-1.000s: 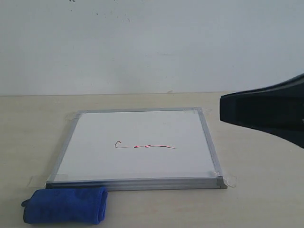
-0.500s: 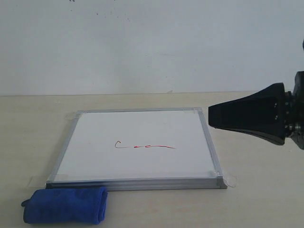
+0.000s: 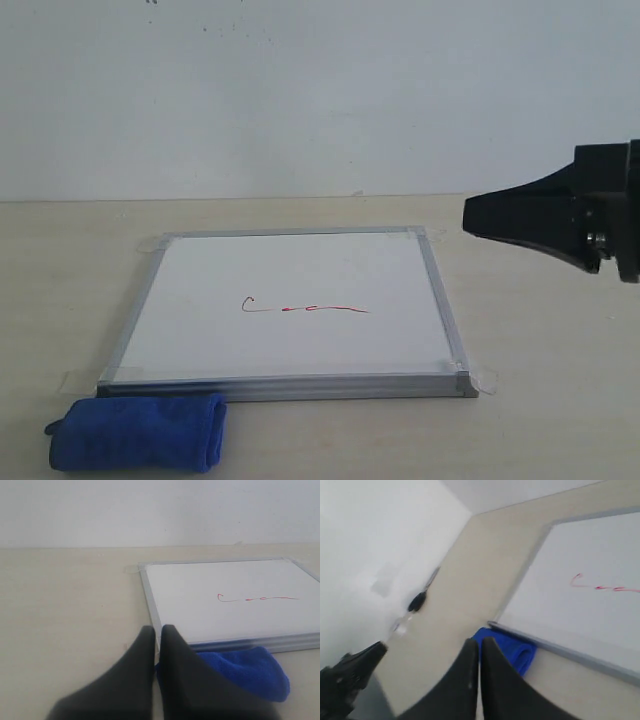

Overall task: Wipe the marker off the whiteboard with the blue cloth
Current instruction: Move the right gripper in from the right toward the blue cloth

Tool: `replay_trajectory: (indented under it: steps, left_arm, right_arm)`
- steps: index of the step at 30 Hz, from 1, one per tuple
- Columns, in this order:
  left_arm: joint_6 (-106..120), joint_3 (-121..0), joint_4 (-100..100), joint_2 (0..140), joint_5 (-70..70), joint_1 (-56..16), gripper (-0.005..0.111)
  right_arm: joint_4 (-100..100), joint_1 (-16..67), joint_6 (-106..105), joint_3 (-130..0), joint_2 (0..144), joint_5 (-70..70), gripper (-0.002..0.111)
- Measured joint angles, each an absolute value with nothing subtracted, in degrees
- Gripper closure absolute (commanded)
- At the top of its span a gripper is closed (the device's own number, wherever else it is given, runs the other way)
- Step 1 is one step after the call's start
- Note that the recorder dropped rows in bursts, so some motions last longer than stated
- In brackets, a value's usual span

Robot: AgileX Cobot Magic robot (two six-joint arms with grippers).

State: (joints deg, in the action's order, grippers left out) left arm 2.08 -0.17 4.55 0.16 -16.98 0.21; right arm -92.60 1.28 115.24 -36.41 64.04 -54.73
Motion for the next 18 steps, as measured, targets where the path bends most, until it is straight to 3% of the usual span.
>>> replay_trajectory:
  steps: [12,18]
  left_arm:
    - [2.08,-0.17,4.55,0.16,-16.98,0.21,0.103]
    - [2.08,-0.17,4.55,0.16,-16.98,0.21,0.103]
  right_arm:
    - [-99.71,1.28,113.88,-32.76,52.97,-8.51,0.107]
    - [-99.49,1.28,112.01,-33.44,49.99,-18.62,0.107]
